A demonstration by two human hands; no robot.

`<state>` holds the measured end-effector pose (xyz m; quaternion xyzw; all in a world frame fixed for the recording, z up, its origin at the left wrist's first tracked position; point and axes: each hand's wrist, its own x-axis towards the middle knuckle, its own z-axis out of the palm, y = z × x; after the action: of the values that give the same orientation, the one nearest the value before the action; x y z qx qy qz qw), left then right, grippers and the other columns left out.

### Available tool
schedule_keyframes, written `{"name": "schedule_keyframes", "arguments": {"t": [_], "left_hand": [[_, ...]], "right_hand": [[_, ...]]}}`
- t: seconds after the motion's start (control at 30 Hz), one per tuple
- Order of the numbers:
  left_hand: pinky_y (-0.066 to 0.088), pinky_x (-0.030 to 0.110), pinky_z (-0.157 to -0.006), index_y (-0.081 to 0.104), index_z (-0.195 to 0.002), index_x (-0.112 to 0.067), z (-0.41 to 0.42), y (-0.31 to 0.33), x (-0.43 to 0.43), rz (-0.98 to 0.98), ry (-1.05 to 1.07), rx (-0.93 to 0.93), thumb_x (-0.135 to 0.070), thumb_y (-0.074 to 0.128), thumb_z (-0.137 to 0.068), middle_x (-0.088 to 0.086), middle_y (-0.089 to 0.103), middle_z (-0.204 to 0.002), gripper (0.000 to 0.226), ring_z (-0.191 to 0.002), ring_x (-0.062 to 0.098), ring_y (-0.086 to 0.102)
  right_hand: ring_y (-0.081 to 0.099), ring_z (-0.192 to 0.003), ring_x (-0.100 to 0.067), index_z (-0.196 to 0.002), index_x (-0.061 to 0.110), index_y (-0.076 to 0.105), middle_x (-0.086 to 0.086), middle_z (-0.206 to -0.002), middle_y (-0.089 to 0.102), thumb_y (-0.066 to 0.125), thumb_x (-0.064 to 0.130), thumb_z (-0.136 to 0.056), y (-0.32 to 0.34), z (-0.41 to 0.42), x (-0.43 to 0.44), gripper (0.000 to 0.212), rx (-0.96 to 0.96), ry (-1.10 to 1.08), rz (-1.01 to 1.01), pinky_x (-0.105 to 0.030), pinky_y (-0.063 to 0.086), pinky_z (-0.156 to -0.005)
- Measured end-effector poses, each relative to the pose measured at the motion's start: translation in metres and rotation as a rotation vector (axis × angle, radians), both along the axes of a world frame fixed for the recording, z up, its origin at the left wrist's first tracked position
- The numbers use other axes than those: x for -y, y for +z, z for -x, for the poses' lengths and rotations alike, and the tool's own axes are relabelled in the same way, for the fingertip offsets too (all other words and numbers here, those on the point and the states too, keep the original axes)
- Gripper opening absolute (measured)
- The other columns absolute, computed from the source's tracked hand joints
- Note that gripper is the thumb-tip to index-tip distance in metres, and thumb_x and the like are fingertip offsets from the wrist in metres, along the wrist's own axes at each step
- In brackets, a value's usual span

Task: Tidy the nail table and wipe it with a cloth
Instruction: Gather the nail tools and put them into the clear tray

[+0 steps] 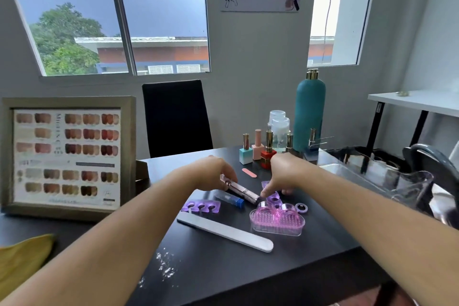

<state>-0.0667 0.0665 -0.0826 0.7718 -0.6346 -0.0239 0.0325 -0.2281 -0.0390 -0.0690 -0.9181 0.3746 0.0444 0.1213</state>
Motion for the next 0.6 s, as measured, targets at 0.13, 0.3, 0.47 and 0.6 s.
{"name": "schedule_keyframes", "arguments": {"t": [0.13,0.3,0.47,0.6], "left_hand": [[0.046,0.027,-0.077,0.071,-0.099,-0.029,0.000,0.001,0.001,0.004,-0.033,0.009,-0.013,0.068,-0.077,-0.005,0.069,-0.098,0.027,-0.088,0.014,0.052],[0.042,0.026,-0.071,0.070,-0.099,-0.030,-0.003,-0.002,-0.002,0.038,-0.018,0.037,-0.016,0.068,-0.078,-0.005,0.068,-0.097,0.025,-0.090,0.013,0.047],[0.045,0.023,-0.068,0.071,-0.098,-0.028,-0.010,-0.001,-0.009,0.100,0.001,0.042,-0.016,0.068,-0.080,-0.006,0.069,-0.099,0.022,-0.087,0.013,0.052],[0.038,0.024,-0.068,0.071,-0.100,-0.026,-0.012,0.009,-0.014,0.163,0.012,0.057,-0.017,0.070,-0.080,-0.006,0.068,-0.100,0.021,-0.087,0.011,0.048]], "right_hand": [[0.067,-0.065,-0.017,-0.075,0.006,0.058,-0.008,-0.074,0.065,0.083,0.026,-0.070,-0.002,-0.006,0.002,0.032,0.085,-0.070,-0.210,-0.019,0.050,-0.048],[0.064,-0.092,-0.022,-0.107,-0.001,0.063,-0.012,-0.105,0.066,0.081,0.018,-0.072,-0.003,-0.007,0.006,0.044,0.196,-0.116,-0.340,-0.026,0.054,-0.069],[0.058,-0.066,-0.015,-0.102,0.001,0.068,-0.009,-0.085,0.067,0.077,0.015,-0.076,0.003,-0.005,0.009,0.031,0.232,-0.126,-0.414,-0.020,0.044,-0.048],[0.059,-0.062,-0.017,-0.098,0.000,0.067,-0.011,-0.076,0.067,0.073,0.009,-0.080,0.018,0.001,0.013,0.022,0.376,-0.164,-0.533,-0.026,0.050,-0.057]]}}
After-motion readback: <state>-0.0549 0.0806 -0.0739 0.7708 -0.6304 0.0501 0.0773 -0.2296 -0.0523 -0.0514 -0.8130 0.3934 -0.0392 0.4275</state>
